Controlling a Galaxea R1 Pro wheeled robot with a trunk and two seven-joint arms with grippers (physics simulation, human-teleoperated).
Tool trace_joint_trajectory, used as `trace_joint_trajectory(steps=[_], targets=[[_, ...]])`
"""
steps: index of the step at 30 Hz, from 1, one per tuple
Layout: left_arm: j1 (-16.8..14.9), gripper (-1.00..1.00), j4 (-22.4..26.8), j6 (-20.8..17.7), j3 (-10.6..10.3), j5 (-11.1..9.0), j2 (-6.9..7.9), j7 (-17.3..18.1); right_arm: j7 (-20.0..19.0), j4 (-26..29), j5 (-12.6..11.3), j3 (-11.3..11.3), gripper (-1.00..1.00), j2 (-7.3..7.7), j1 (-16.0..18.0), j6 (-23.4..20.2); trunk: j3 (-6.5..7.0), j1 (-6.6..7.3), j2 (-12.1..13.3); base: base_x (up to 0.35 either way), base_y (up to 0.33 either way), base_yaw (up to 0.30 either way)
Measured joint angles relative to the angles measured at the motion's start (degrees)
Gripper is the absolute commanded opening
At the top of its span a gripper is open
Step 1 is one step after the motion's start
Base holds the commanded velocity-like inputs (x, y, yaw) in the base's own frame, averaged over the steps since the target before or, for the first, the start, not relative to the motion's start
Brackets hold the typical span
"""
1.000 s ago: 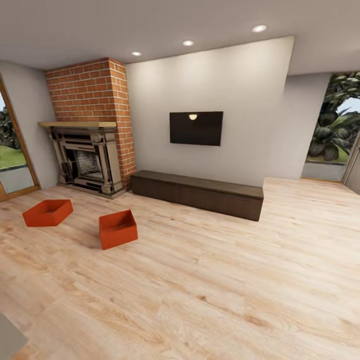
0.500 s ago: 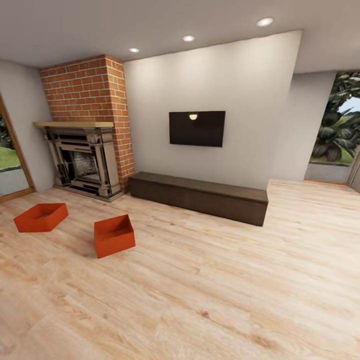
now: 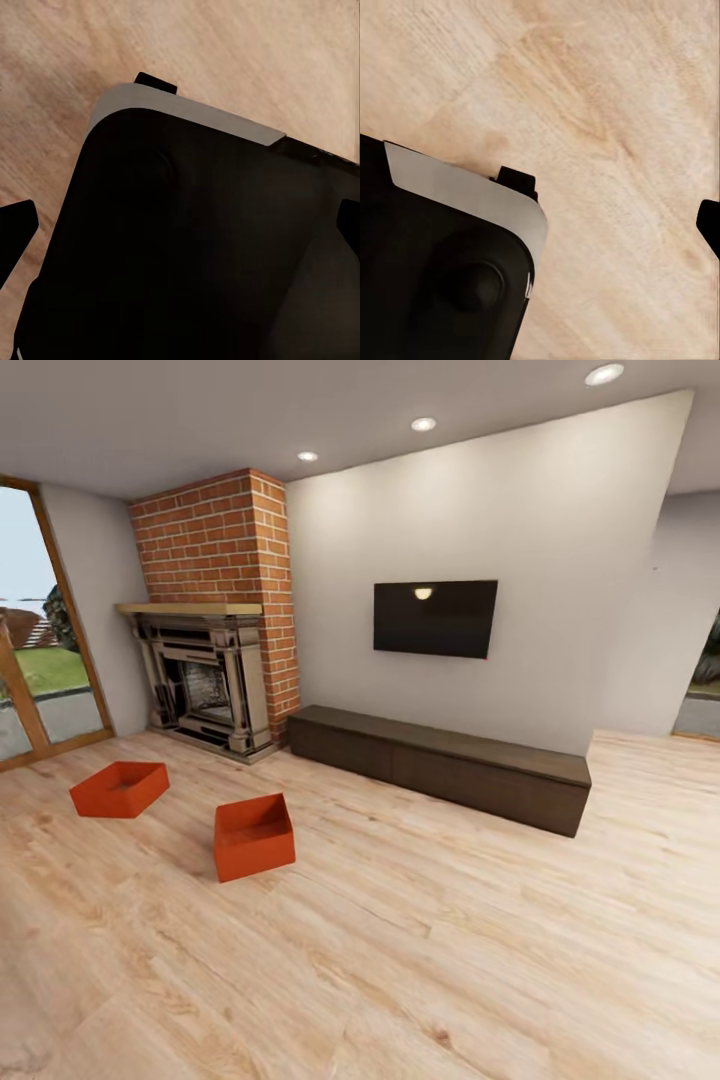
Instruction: Move the two storage containers from the living room to the garage. In the garage, place one container on the floor and stack the other container on top of it (either order is fine).
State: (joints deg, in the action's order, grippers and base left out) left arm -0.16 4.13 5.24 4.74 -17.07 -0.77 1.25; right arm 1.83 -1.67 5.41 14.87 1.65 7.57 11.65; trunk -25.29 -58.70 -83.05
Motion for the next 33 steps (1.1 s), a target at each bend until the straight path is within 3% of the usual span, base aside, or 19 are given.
trace_joint_trajectory(steps=[22, 33], targets=[[0.0, 1.0, 0.0, 0.0, 0.0, 0.0, 0.0, 0.0, 0.0, 0.0, 0.0, 0.0, 1.0, 0.02, 0.0, 0.0, 0.0, 0.0, 0.0, 0.322, 0.0, 0.266], [0.0, 1.0, 0.0, 0.0, 0.0, 0.0, 0.0, 0.0, 0.0, 0.0, 0.0, 0.0, 1.0, 0.04, 0.0, 0.0, 0.0, 0.0, 0.0, 0.322, 0.0, 0.137]])
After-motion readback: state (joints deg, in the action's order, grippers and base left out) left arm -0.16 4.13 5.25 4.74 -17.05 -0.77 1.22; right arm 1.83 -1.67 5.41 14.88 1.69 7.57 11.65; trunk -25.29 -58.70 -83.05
